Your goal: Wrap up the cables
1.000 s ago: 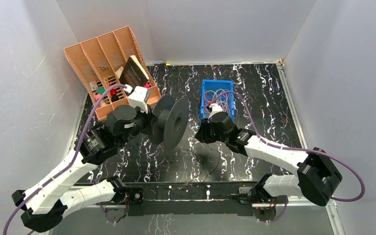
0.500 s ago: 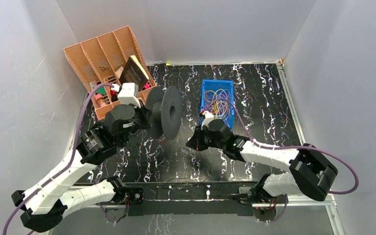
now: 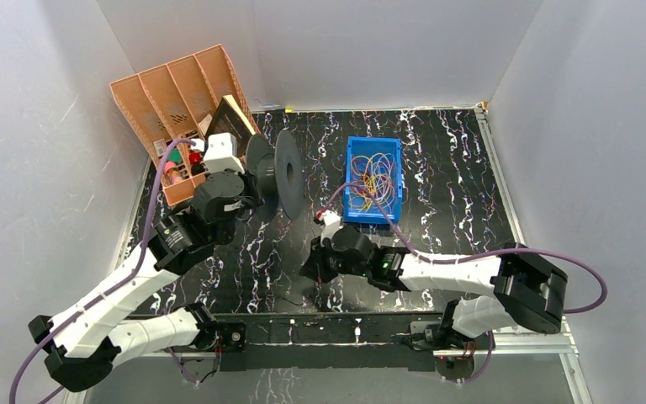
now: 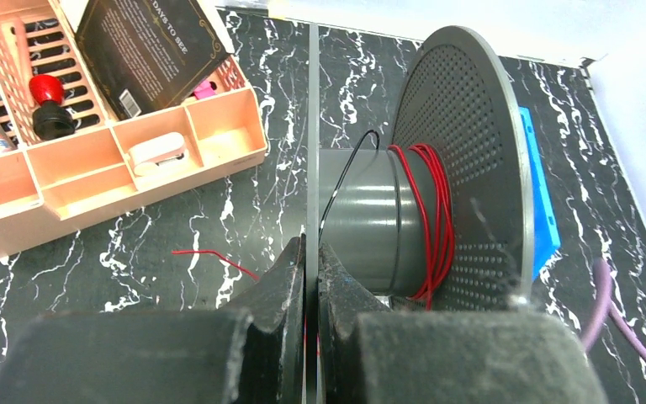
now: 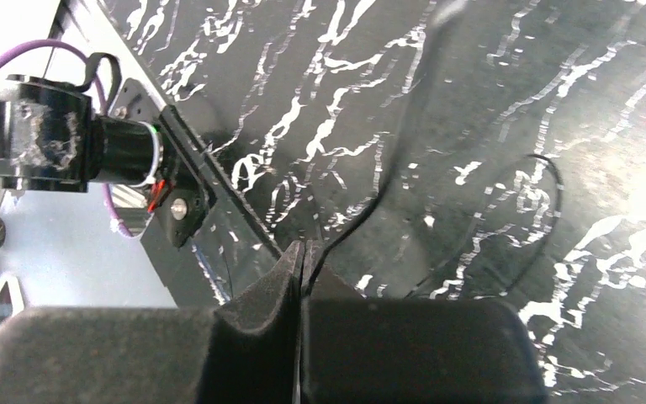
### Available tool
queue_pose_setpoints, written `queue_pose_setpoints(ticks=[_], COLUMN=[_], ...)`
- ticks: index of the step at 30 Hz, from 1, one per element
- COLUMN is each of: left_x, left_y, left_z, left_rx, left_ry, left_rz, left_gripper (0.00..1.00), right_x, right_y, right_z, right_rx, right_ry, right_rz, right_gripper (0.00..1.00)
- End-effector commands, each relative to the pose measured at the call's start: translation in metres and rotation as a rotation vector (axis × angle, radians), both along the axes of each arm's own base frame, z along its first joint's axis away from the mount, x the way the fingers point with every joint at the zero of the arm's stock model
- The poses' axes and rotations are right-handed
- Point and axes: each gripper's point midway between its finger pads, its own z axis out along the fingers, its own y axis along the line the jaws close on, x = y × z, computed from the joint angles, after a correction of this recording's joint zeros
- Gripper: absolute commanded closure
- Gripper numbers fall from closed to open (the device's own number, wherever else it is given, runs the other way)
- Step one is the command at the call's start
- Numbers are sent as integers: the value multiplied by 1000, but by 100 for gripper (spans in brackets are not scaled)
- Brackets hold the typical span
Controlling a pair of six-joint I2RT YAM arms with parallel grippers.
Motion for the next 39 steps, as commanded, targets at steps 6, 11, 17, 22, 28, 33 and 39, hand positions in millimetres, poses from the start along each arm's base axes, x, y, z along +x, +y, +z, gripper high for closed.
queue_pose_setpoints(ticks=[6, 11, 17, 22, 28, 33, 39], left_x=[20, 26, 33, 31, 26, 19, 8], left_y=[9, 7, 2, 3, -3, -13, -21], left_z=[24, 15, -6, -33, -60, -74, -85], left_rx=[-18, 24, 122, 201, 283, 336, 407], left_ry=[-99, -93, -55, -5, 65, 111, 156], left_rz=[131, 148, 138, 122, 45, -67, -200], left_gripper=[100, 100, 100, 100, 100, 100, 100], right_x=[-25, -45, -51, -45, -31, -17, 10], right_y=[36, 42, 41, 33, 20, 10, -6], right_z=[45, 59, 84, 117, 159, 176, 192], right_rx=[1, -25, -36, -44, -88, -183, -247], right_ry=[-136, -185, -224, -267, -337, -418, -481], right_rz=[25, 54, 60, 37, -10, -24, -18], right_gripper=[100, 100, 100, 100, 100, 100, 100])
